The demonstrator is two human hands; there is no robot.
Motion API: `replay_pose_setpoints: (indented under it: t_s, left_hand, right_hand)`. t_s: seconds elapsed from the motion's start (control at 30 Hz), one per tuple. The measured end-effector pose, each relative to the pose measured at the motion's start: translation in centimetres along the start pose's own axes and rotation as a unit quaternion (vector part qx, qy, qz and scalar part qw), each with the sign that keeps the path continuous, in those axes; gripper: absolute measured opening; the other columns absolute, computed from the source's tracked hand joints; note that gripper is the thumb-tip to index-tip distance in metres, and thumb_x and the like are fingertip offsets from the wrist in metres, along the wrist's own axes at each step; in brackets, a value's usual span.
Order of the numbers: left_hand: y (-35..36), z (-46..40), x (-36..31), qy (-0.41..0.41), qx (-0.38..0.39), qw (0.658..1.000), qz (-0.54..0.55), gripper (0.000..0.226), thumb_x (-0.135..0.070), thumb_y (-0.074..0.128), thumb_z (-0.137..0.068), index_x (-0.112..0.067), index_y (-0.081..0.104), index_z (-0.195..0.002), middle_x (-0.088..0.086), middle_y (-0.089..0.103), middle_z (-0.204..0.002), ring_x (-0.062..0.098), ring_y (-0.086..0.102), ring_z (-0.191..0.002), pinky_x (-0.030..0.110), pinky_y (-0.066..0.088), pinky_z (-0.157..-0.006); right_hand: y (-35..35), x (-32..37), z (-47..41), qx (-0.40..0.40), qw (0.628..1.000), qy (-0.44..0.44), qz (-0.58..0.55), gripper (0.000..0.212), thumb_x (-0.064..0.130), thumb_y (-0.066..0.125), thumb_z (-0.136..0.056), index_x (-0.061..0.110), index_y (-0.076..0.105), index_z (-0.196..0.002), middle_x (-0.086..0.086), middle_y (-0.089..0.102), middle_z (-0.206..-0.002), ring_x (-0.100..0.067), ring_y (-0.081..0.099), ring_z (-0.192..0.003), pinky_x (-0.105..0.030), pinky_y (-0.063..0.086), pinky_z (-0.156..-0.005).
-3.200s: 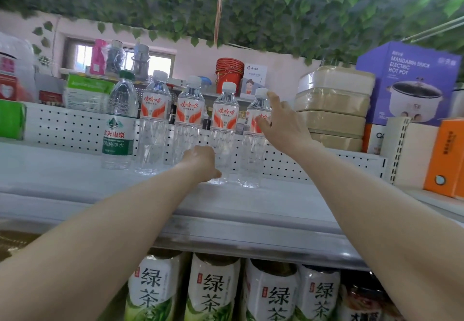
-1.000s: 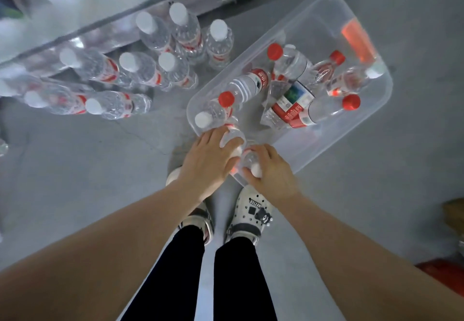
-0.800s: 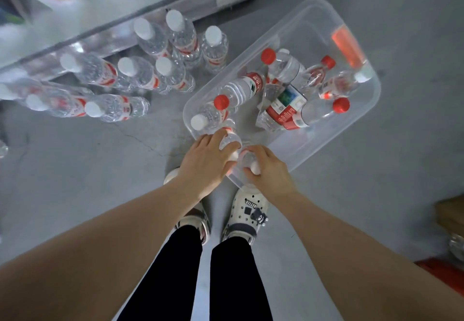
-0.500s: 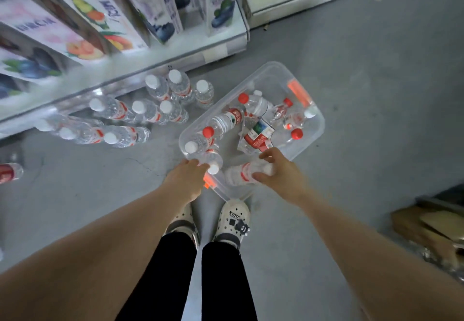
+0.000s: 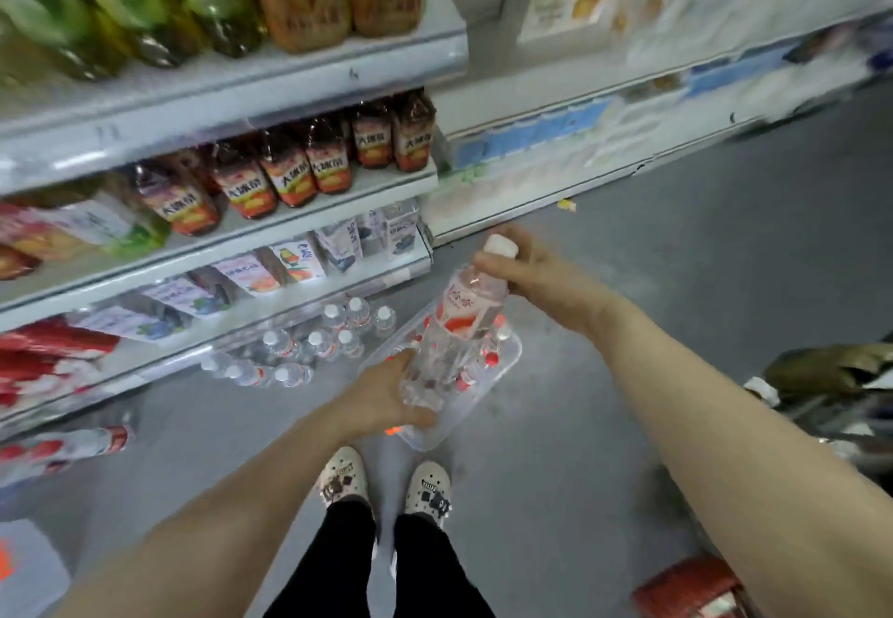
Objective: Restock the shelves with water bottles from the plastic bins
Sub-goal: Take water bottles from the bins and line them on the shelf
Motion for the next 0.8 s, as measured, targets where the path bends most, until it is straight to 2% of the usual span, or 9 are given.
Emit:
replay_pose_setpoints:
  t_s: [0.1,0.17,0.27,0.33,0.4,0.53,0.67,0.73,0.8]
  left_hand:
    - [-3.2,4.2,-4.7,0.033,-0.020,0.998,0.055,0.076,-0.038,0.085,-0.068,-0.028,0.046,-0.132,-0.013,0.061,-0.123,0.007,0.060,-0.112,0.036,0.047,-0.102]
    - [-5.2,6.7,-7.4,0.049,-0.039,0.996,0.065,0.068,-0.037,0.085,-0.068,-0.028,0.051,-0.126,-0.015,0.063,-0.118,0.003,0.060,-0.108,0.036,0.048,-0.099]
    - [-8.2,10.0,-10.7,0.057,-0.100,0.992,0.056,0.066,-0.035,0.083,-0.072,-0.024,0.043,-0.124,-0.018,0.053,-0.119,0.005,0.054,-0.107,0.031,0.046,-0.099]
    - [-10.4,12.2,-12.6,0.071,-0.164,0.983,0.044,0.071,-0.037,0.082,-0.073,-0.028,0.039,-0.129,-0.012,0.054,-0.123,0.008,0.054,-0.105,0.028,0.047,-0.092]
    - [-11.8,13.0,-13.8,0.073,-0.199,0.976,0.042,0.084,-0.043,0.082,-0.070,-0.023,0.036,-0.137,-0.005,0.057,-0.126,0.012,0.057,-0.106,0.027,0.048,-0.084]
    - [-15.2,16.5,-16.5,0.092,-0.246,0.964,0.047,0.092,-0.047,0.086,-0.062,-0.020,0.038,-0.135,-0.001,0.058,-0.125,0.015,0.061,-0.102,0.033,0.057,-0.079]
    - [-19.5,21.2,-19.8,0.113,-0.286,0.951,-0.019,0.072,-0.047,0.083,-0.068,-0.024,0.041,-0.122,-0.015,0.056,-0.107,0.008,0.056,-0.096,0.016,0.044,-0.070]
    - [-22.2,23.9,-21.6,0.123,-0.298,0.945,-0.051,0.074,-0.050,0.082,-0.068,-0.023,0.044,-0.125,-0.016,0.058,-0.112,0.009,0.058,-0.102,0.015,0.045,-0.077]
    - [-25.5,27.0,-23.5,0.118,-0.326,0.932,-0.104,0.086,-0.062,0.077,-0.066,-0.022,0.045,-0.135,-0.010,0.059,-0.125,0.010,0.058,-0.107,0.027,0.050,-0.090]
  right_hand:
    - [0.5,5.8,2.2,-0.069,0.995,-0.036,-0.058,0.034,0.041,0.070,-0.085,0.020,0.053,-0.107,-0.005,0.069,-0.112,-0.021,0.067,-0.107,-0.036,0.051,-0.091]
    - [0.9,9.2,3.4,-0.116,0.990,-0.055,-0.062,0.052,0.055,0.071,-0.080,0.018,0.052,-0.112,-0.011,0.065,-0.122,-0.026,0.064,-0.113,-0.039,0.049,-0.090]
    - [2.4,15.1,5.3,-0.152,0.980,-0.118,0.043,0.039,0.054,0.053,-0.095,0.017,0.056,-0.105,-0.005,0.066,-0.112,-0.024,0.062,-0.110,-0.039,0.048,-0.090]
    - [4.2,18.3,6.6,-0.167,0.964,-0.157,0.138,0.047,0.055,0.046,-0.097,0.019,0.050,-0.126,-0.005,0.062,-0.122,-0.026,0.057,-0.115,-0.037,0.046,-0.091]
    - [5.5,20.2,7.6,-0.189,0.942,-0.171,0.220,0.062,0.056,0.053,-0.092,0.022,0.036,-0.142,-0.006,0.057,-0.128,-0.028,0.055,-0.114,-0.033,0.042,-0.085]
    - [8.2,25.6,9.7,-0.180,0.911,-0.233,0.290,0.065,0.046,0.062,-0.090,0.019,0.032,-0.141,-0.009,0.062,-0.124,-0.031,0.059,-0.110,-0.034,0.044,-0.081]
    - [9.6,32.4,11.9,-0.149,0.899,-0.281,0.302,0.063,0.045,0.059,-0.090,0.017,0.031,-0.139,-0.005,0.063,-0.118,-0.027,0.060,-0.107,-0.038,0.049,-0.086]
    - [10.5,36.5,13.3,-0.137,0.887,-0.317,0.307,0.067,0.049,0.058,-0.089,0.019,0.030,-0.141,-0.003,0.061,-0.120,-0.026,0.059,-0.108,-0.044,0.050,-0.093]
    - [11.6,41.1,14.9,-0.132,0.867,-0.354,0.325,0.065,0.050,0.057,-0.090,0.021,0.030,-0.141,-0.001,0.058,-0.120,-0.024,0.057,-0.107,-0.043,0.049,-0.094]
Point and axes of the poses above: each hand's wrist, its own z-axis away from the middle knuckle, its own y-axis out of the palm, x = y × z, the point moved 8 cm from there along -z, towards the middle knuckle
